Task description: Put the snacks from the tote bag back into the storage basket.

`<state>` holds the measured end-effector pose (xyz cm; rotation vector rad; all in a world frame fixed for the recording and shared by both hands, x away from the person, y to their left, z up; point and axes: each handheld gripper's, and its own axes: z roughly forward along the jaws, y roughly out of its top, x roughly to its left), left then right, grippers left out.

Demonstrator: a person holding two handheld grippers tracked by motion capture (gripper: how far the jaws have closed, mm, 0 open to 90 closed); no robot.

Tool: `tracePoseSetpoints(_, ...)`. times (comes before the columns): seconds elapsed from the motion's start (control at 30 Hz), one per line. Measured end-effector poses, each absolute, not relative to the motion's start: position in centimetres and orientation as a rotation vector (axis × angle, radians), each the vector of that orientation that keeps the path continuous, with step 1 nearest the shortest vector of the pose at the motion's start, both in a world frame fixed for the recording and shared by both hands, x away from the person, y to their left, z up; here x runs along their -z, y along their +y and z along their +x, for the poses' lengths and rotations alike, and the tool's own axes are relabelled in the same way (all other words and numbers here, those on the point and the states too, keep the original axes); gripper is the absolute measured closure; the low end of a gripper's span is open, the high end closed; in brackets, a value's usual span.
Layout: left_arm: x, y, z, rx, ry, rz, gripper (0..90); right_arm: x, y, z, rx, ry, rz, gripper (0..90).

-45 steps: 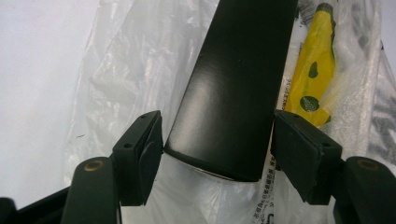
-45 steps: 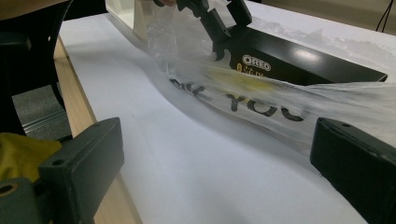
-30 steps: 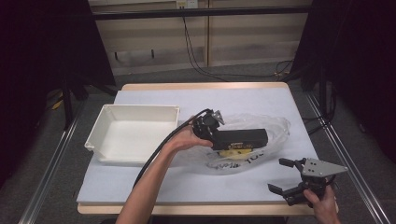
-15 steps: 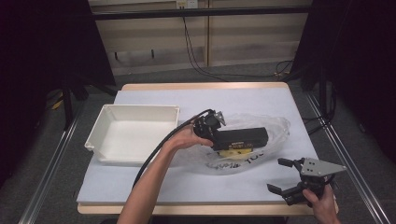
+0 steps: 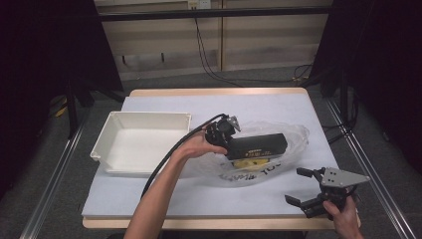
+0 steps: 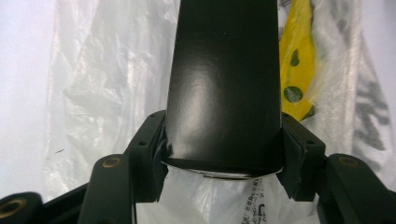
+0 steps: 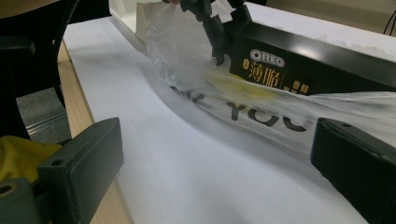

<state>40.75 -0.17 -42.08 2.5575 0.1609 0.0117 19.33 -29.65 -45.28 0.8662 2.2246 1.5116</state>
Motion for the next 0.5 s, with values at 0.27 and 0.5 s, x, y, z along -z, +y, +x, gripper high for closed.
tracePoseSetpoints(0.27, 40.6, 0.9, 40.4, -0.027, 0.147, 2.527, 43.0, 45.2, -29.7, 19.3, -1.525, 2.215, 0.867, 2.2)
tracePoseSetpoints(0.5, 39.5, 1.8, 39.7, -0.04, 0.144, 2.503, 43.0, 45.2, -29.7, 19.4, -1.521, 2.209, 0.862, 2.4)
